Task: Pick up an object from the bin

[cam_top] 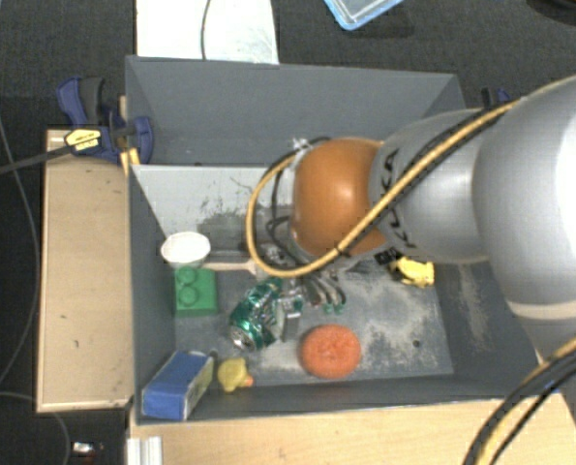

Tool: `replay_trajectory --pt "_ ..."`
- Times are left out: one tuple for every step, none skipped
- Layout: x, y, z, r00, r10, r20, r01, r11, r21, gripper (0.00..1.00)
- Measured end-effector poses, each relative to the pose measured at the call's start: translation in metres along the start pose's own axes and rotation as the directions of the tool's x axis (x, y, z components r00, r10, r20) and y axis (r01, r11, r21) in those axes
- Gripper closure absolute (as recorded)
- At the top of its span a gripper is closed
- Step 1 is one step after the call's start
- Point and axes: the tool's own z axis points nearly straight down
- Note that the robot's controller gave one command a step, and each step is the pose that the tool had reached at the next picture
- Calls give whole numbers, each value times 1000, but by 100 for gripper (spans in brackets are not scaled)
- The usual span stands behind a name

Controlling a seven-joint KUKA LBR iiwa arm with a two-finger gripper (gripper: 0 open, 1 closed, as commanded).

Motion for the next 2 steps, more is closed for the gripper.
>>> replay_trajectory --pt "-27 9 16 984 177 1 -177 984 -4 100" --pt "-26 9 16 984 179 0 -179 984 -4 100"
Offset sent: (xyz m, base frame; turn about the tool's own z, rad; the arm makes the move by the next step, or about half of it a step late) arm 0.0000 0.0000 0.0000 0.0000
